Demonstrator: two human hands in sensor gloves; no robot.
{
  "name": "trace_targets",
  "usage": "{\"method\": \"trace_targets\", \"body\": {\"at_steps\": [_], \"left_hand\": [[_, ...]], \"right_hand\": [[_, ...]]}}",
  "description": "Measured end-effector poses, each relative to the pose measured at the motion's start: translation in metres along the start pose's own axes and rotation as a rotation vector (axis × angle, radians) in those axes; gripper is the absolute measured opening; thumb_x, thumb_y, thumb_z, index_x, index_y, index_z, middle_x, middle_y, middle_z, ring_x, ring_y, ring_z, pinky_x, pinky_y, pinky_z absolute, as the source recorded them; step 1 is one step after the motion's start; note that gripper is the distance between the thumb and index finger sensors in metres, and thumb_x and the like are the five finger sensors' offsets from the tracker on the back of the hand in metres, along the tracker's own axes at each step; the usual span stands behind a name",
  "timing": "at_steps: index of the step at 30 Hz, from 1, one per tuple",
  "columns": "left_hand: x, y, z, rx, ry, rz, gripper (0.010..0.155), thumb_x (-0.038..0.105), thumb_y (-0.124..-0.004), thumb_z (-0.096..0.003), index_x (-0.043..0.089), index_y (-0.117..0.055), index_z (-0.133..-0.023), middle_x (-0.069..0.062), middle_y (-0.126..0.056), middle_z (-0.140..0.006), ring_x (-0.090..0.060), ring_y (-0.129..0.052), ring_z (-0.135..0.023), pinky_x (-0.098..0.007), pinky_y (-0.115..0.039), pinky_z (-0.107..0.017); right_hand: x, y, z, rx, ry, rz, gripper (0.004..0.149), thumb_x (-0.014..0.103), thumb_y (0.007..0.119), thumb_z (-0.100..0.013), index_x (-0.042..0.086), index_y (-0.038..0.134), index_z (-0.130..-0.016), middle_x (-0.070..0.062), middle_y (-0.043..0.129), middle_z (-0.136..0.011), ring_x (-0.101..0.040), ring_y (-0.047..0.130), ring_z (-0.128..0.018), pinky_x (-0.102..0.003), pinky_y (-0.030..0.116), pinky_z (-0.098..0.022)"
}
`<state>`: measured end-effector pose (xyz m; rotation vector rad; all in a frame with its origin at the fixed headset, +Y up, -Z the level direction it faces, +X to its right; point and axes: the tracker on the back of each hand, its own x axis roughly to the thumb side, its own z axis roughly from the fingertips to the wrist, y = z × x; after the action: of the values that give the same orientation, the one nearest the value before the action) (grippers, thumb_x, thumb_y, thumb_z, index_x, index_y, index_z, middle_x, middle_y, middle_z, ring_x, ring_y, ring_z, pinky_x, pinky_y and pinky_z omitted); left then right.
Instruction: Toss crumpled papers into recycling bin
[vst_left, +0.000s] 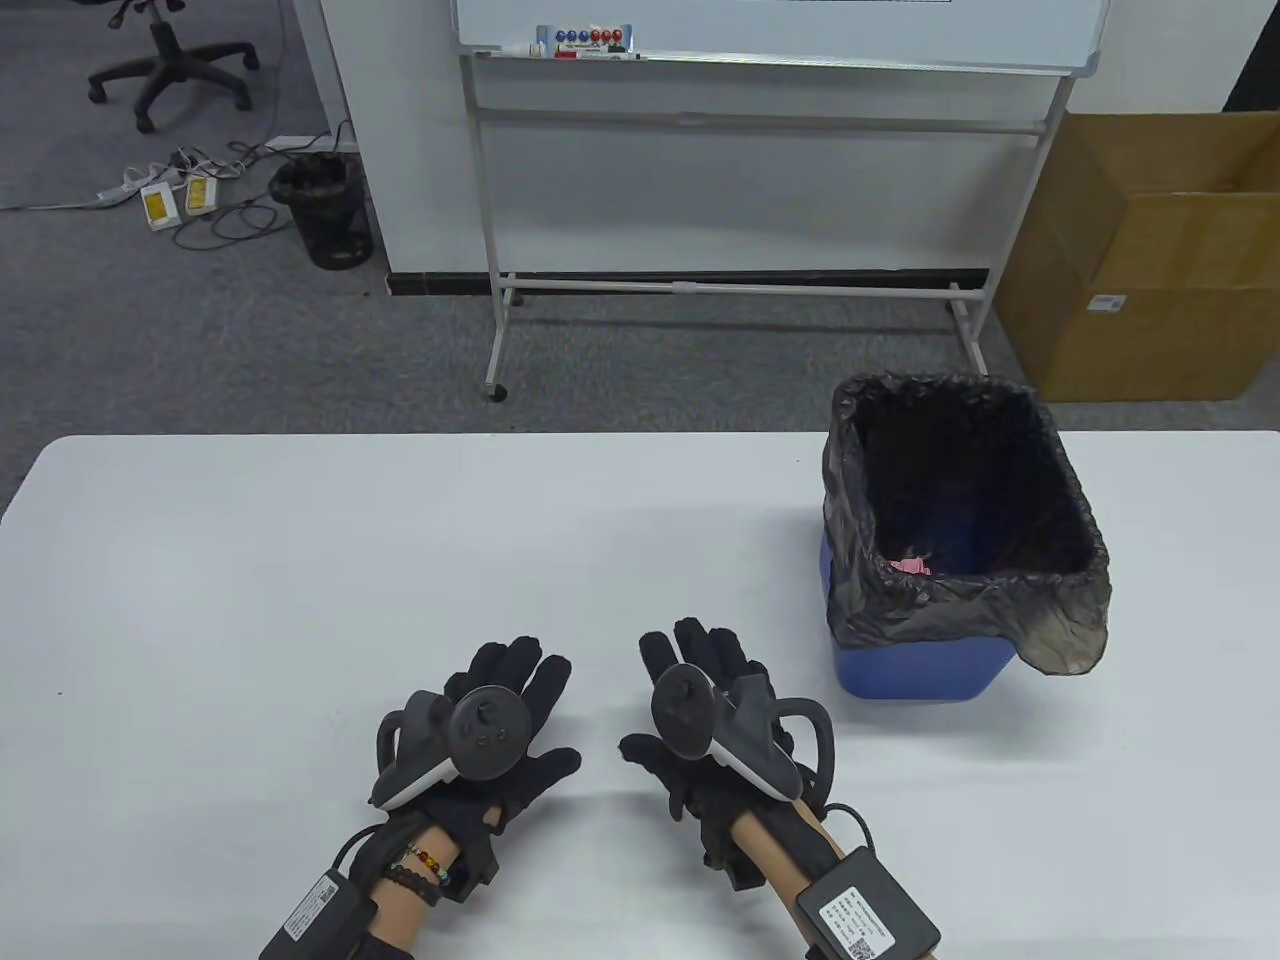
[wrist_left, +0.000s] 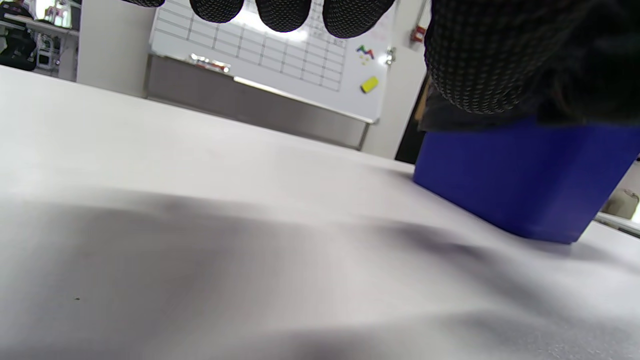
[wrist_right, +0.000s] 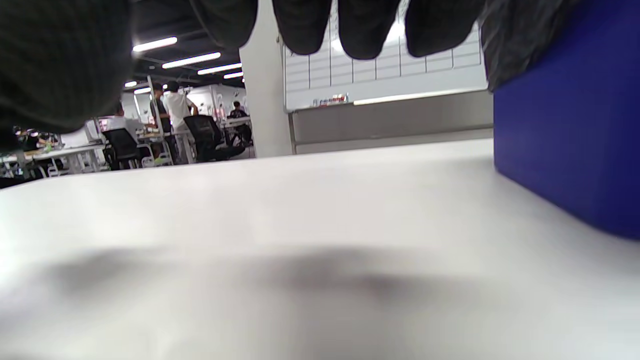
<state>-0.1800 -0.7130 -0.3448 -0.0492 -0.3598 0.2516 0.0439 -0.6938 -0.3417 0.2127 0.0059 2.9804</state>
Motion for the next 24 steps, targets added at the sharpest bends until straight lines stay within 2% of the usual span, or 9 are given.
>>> {"method": "trace_targets", "body": {"at_steps": [6,24], "left_hand": [[-0.007,-0.002,-0.001,-0.003,0.006,0.006,0.086,0.057,-0.080,-0.0437,0.023,-0.041,-0.113,-0.014,-0.031,-0.124,-0.049,-0.033,-0.112,-0.071,-0.040,-0.074],[-0.004,-0.003,-0.002,-0.023,0.007,-0.001,0.086,0.056,-0.080,-0.0437,0.024,-0.041,-0.113,-0.014,-0.031,-0.124,-0.049,-0.033,-0.112,-0.071,-0.040,-0.074]], "right_hand": [[-0.003,0.022,0.001,0.055,-0.009,0.020,0.094,0.067,0.082,-0.030,0.040,0.039,-0.109,0.001,0.040,-0.121,-0.033,0.045,-0.114,-0.055,0.051,-0.077],[-0.011,0.030,0.001,0.097,-0.007,0.025,0.093,0.066,0.082,-0.030,0.040,0.040,-0.109,0.001,0.040,-0.121,-0.033,0.046,-0.114,-0.056,0.051,-0.077]]}}
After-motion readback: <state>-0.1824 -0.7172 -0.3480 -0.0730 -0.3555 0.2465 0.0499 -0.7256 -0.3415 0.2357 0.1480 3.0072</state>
